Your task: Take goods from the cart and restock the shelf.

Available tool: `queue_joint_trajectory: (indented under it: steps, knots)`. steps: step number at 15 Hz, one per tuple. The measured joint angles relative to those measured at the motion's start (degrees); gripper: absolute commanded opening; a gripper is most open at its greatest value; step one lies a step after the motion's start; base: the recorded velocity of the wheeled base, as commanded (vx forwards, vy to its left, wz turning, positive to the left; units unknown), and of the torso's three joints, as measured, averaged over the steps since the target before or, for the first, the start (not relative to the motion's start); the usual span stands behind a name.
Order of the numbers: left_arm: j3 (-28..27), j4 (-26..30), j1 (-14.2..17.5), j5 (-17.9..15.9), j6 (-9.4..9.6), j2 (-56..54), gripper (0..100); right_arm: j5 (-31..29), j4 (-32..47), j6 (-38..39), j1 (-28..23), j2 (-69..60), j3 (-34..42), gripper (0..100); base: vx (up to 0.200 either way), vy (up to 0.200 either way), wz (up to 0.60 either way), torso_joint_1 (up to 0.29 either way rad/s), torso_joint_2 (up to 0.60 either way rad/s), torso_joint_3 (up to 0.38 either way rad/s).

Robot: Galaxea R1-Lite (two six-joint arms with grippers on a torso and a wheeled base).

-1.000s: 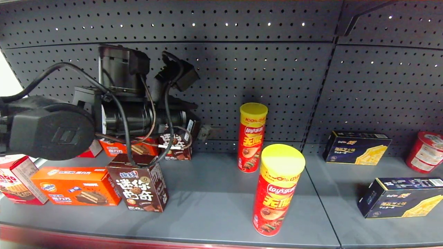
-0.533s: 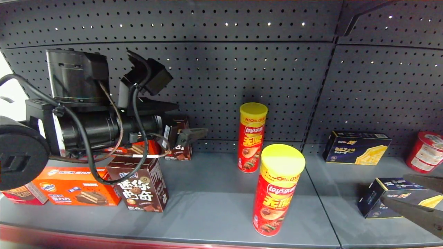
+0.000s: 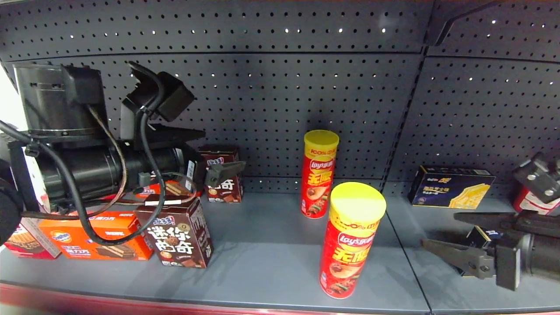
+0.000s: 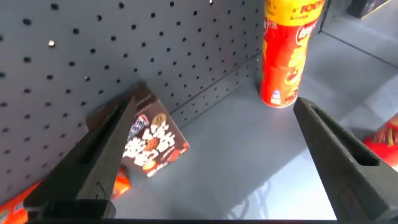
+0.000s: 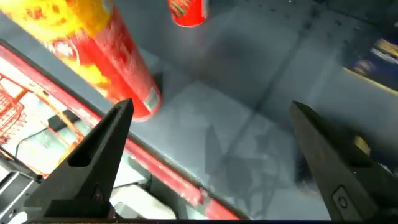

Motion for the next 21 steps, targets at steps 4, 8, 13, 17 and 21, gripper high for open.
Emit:
queue_joint_trajectory:
  steps: [4, 8, 13, 17, 21]
  knots:
    - [7.7, -4.3, 2.6, -0.6, 0.46, -2.9, 100, -0.1, -3.5, -0.2, 1.4, 7.2, -1.1, 100, 0.000, 0.000, 0.00, 0.000, 0.00, 0.000]
    - [9.0, -3.9, 3.2, -0.7, 0.51, -4.8, 100, 0.0, -3.6, -0.3, 2.2, 10.4, -1.2, 100, 0.000, 0.000, 0.00, 0.000, 0.00, 0.000]
    - [8.2, -3.9, 2.9, -0.4, 0.46, -6.0, 100, 0.3, -3.5, -0.4, 2.4, 11.3, -0.5, 100, 0.000, 0.000, 0.00, 0.000, 0.00, 0.000]
    - [9.4, -2.5, 2.2, -0.1, 0.27, -8.9, 100, 0.3, -3.5, -0.4, 2.4, 11.6, -0.4, 100, 0.000, 0.000, 0.00, 0.000, 0.00, 0.000]
    - [14.7, -0.7, 3.5, 0.3, 0.13, -16.7, 100, 0.3, -3.5, -0.4, 2.8, 12.9, -0.2, 100, 0.000, 0.000, 0.00, 0.000, 0.00, 0.000]
